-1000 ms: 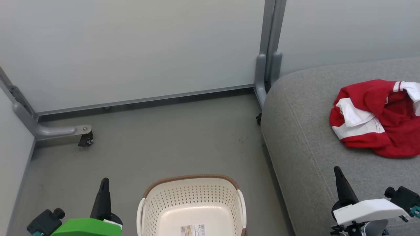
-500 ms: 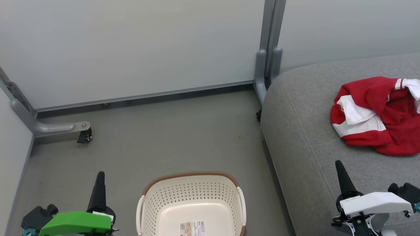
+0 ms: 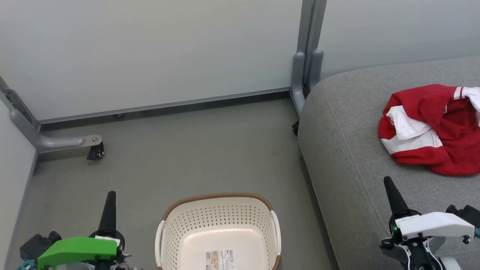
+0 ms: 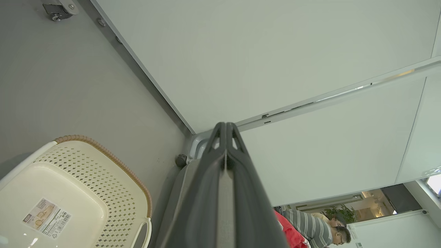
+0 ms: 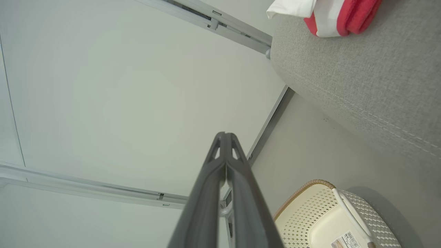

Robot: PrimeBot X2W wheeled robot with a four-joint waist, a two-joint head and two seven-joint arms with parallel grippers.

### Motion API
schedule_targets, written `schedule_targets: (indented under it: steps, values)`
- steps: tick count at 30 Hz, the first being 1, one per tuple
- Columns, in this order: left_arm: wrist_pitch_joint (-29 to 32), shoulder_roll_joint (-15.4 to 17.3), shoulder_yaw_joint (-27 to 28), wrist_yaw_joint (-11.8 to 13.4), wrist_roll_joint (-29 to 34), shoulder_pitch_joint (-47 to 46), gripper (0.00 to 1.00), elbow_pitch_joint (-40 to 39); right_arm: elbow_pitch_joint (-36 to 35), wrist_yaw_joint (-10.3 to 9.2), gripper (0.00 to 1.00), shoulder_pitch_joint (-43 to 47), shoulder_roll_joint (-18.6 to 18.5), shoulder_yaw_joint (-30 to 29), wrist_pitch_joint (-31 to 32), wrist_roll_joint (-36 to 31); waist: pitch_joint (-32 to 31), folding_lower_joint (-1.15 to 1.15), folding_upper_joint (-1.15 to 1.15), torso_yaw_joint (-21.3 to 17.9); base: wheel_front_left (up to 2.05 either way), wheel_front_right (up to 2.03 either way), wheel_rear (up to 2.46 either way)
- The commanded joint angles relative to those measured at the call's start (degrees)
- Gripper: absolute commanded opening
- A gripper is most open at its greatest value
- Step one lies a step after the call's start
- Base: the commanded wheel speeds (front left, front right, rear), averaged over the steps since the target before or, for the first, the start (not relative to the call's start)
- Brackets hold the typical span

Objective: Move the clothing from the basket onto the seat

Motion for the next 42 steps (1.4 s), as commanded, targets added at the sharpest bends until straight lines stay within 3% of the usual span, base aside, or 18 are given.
schedule_targets:
  steps: [1,42]
  values:
    - [0.34,0.49,0.56,-0.20,-1.45,-1.74,0.00,-0.36,-0.20,0.03,0.00,-1.14,-0.23,-0.30,0.42,1.52,0.10,0.00,0.00,-0.01,0.00,0.00,0.00]
    - [5.19,0.35,3.84,-0.55,-19.23,-5.26,0.00,1.15,1.61,0.02,0.00,-4.86,0.15,-2.71,5.43,20.65,2.83,0.00,0.00,-0.15,0.00,0.00,0.00]
